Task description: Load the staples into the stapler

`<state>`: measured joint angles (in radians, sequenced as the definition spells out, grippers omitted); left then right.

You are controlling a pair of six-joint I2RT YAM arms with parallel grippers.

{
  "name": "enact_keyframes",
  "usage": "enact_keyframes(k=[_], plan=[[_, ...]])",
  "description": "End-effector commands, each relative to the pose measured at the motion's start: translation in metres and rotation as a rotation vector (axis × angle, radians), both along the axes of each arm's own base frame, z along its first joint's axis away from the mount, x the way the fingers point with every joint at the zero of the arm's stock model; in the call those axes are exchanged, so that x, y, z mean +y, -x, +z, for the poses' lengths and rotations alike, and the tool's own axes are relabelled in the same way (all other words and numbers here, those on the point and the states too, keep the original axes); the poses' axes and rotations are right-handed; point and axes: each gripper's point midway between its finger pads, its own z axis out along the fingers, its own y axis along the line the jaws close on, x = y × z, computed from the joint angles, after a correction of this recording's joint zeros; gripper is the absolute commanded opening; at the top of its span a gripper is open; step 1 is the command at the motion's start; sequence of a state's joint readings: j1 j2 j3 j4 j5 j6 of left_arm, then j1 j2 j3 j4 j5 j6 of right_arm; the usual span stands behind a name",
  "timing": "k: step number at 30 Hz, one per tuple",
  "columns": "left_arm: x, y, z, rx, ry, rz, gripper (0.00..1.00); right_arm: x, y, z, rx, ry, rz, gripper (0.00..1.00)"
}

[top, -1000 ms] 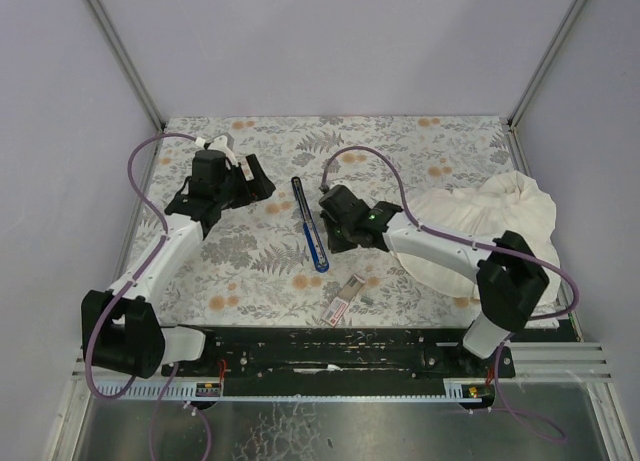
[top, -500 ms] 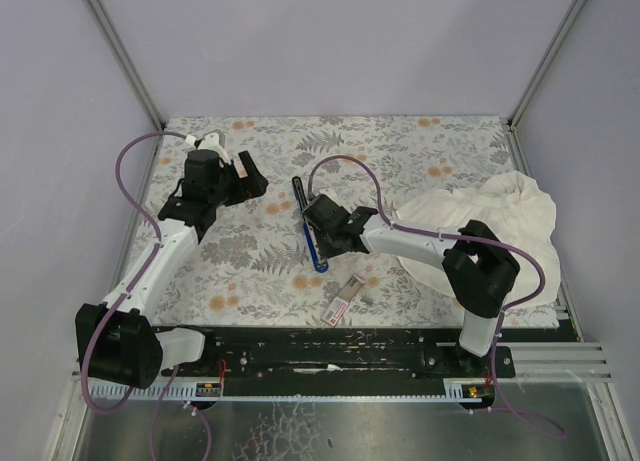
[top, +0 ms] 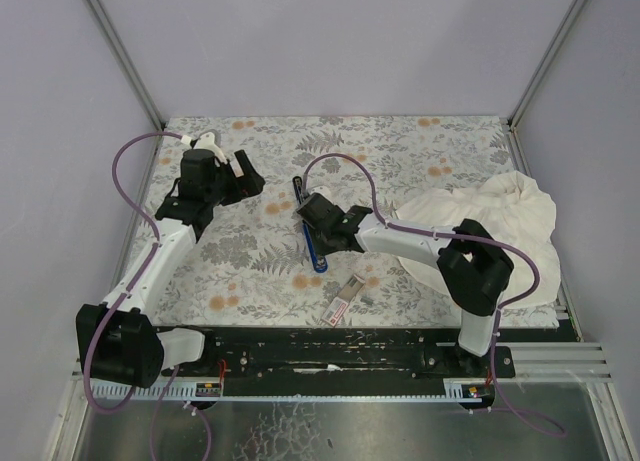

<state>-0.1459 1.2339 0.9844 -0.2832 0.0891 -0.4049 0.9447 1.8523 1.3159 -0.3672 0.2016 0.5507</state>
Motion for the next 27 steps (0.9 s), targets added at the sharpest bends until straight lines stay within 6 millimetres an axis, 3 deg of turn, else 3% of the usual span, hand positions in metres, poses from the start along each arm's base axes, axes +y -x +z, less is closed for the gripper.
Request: enact_keyframes(k=[1,13,27], plan=[[0.0,-0.006,0.004,-0.03,0.011,-0.008,0.92,0.016,-0.012,0.018,-0.059,-0.047,-0.023,0.15],[0.0,-0.006,0.003,-0.024,0.033,-0.018,0.92,0.021,-0.013,0.016,-0.059,-0.045,-0.02,0.15],[0.001,-0.008,0.001,-0.017,0.052,-0.021,0.92,0.011,-0.013,0.008,-0.057,-0.006,-0.042,0.15]])
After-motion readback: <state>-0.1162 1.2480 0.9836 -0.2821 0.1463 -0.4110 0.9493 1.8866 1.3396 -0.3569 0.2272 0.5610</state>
